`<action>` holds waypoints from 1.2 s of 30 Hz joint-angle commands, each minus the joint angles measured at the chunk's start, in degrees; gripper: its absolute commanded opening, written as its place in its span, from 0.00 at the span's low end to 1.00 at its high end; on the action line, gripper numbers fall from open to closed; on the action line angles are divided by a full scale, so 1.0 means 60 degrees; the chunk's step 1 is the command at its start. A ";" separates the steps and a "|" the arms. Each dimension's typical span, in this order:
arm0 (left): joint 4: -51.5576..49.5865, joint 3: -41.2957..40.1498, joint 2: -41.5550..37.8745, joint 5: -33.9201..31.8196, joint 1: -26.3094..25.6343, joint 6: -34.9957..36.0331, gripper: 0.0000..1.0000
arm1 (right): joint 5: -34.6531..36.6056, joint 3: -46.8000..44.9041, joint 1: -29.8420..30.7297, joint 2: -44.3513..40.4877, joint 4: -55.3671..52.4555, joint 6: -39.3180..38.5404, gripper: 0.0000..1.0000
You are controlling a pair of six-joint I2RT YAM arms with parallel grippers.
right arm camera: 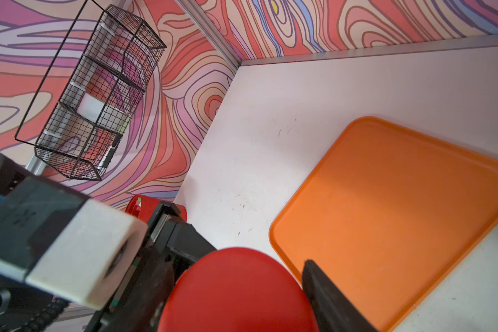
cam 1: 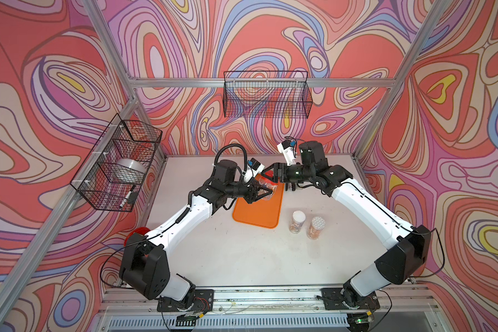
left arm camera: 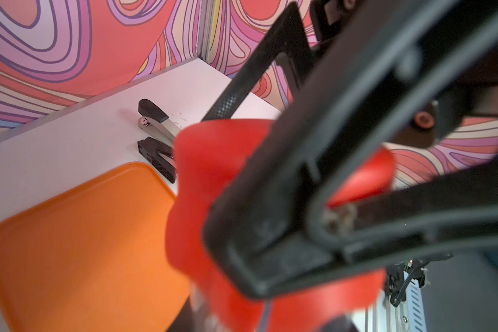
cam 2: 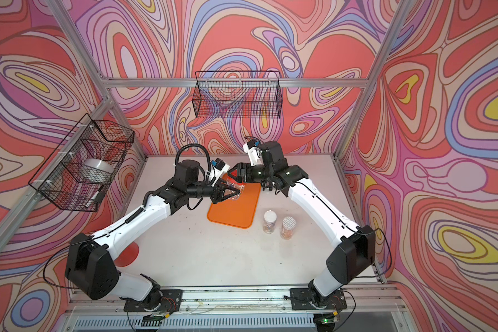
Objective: Pour the candies out of the jar
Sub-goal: Pick up the jar from the center of the board, then unscrew the lid from the jar.
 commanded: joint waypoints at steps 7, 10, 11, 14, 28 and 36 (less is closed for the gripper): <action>0.0207 -0.0362 -0.0216 -0.0322 0.0104 -0.0191 0.19 | 0.0771 0.0446 -0.0006 -0.0392 -0.0238 0.0176 0.98; 0.0241 -0.0359 -0.0224 -0.0352 0.0107 -0.0225 0.22 | 0.0747 0.0539 -0.0001 -0.0306 -0.0338 0.0122 0.98; 0.0229 -0.0342 -0.0209 -0.0363 0.0116 -0.0210 0.22 | 0.0771 0.0579 0.0008 -0.0291 -0.0406 0.0047 0.97; 0.0229 -0.0297 -0.0180 -0.0367 0.0110 -0.0228 0.22 | 0.0865 0.0609 -0.0005 -0.0244 -0.0643 -0.0085 0.96; 0.0108 -0.0071 0.0031 -0.0472 0.0087 -0.0341 0.23 | 0.1509 0.0333 0.0585 0.0031 -0.0623 -0.0154 0.93; 0.0087 -0.0048 0.0055 -0.0454 0.0089 -0.0414 0.22 | 0.2161 0.0428 0.0984 0.0450 -0.0618 -0.0205 0.92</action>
